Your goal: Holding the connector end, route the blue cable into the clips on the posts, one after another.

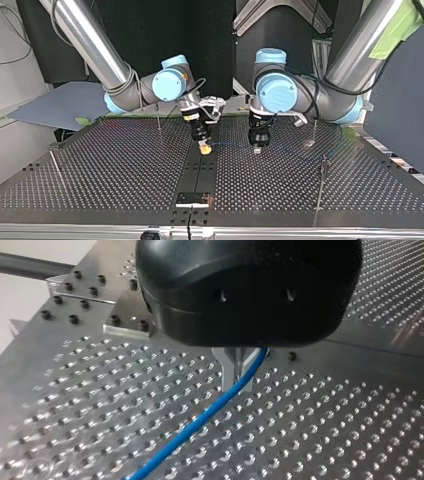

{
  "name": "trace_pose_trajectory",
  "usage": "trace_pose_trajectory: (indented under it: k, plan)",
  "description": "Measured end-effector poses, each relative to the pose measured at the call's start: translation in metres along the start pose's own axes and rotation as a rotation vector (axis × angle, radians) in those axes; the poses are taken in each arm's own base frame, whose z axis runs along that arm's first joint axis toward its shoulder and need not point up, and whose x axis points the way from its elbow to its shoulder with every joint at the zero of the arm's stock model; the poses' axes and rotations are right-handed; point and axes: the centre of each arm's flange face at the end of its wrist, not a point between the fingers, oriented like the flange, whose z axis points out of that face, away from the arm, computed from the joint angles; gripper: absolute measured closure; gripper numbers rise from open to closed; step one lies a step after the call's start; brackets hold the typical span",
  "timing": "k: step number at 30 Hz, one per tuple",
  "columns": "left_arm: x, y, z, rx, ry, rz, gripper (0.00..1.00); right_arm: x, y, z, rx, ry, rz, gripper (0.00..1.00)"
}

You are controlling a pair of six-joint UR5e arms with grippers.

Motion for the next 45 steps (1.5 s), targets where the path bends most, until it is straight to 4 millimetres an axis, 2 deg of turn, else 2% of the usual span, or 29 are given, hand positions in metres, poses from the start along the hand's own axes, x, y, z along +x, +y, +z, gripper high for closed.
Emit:
trace_pose_trajectory:
  k: [11, 21, 29, 38, 41, 45]
  plan:
    - [0.025, -0.016, 0.002, 0.0, 0.025, 0.02, 1.0, -0.036, 0.011, -0.017, -0.051, -0.065, -0.026, 1.0]
    - [0.09, -0.033, -0.002, 0.012, 0.08, 0.045, 1.0, -0.069, 0.031, -0.03, -0.111, -0.098, -0.051, 1.0]
    - [0.124, -0.042, -0.006, 0.035, 0.089, 0.062, 1.0, -0.092, 0.039, -0.041, -0.12, -0.104, -0.051, 1.0]
    - [0.164, -0.074, -0.007, 0.084, 0.091, 0.046, 1.0, -0.121, 0.059, -0.057, -0.144, -0.107, -0.052, 1.0]
    - [0.179, -0.085, -0.009, 0.098, 0.092, 0.038, 1.0, -0.135, 0.066, -0.063, -0.152, -0.116, -0.053, 1.0]
    - [0.199, -0.097, -0.009, 0.118, 0.093, 0.038, 1.0, -0.165, 0.075, -0.074, -0.171, -0.163, -0.062, 1.0]
